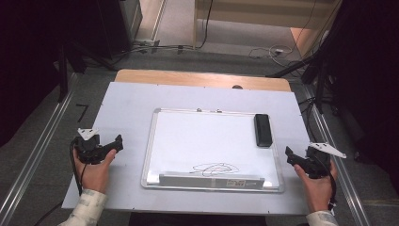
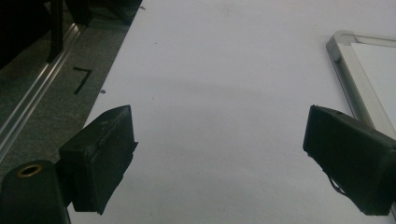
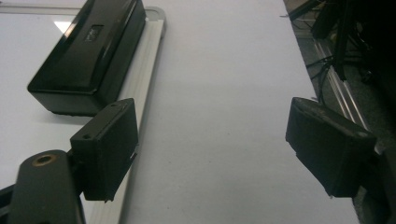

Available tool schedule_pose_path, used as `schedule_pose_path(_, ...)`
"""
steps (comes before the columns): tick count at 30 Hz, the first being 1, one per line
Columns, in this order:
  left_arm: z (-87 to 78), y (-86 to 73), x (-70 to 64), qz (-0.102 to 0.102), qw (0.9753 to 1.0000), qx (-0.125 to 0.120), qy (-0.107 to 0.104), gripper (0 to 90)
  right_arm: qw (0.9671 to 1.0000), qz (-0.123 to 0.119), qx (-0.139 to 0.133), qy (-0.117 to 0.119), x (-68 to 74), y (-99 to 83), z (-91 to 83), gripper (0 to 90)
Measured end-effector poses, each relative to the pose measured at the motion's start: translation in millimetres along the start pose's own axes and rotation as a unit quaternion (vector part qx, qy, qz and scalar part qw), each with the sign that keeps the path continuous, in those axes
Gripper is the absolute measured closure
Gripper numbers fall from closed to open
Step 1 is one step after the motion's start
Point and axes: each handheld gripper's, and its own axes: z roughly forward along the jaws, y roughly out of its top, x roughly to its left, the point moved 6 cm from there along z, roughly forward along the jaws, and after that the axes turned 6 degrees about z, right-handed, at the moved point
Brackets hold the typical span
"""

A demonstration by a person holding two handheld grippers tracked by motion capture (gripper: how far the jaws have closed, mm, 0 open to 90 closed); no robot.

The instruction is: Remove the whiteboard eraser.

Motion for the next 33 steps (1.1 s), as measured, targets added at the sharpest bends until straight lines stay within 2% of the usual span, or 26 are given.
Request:
schedule_pose_path(6,0.2,-1.2,-0.1,-0.001,1.0,0.002,-0.003,9.4,0.9999,0.004,0.004,0.009,7.4,5.7,7.0,15.9)
schedule_pose_path(23,0.7,-2.1,-0.7,-0.003,0.9999,0.003,-0.009,9.4,0.9994,-0.015,0.009,0.031,35.3,21.6,26.7,16.2)
schedule_pose_path(33,1.4,-2.7,-0.3,-0.003,0.9999,0.006,-0.01,9.4,0.9991,-0.012,0.006,0.04,47.9,33.7,36.8,16.5)
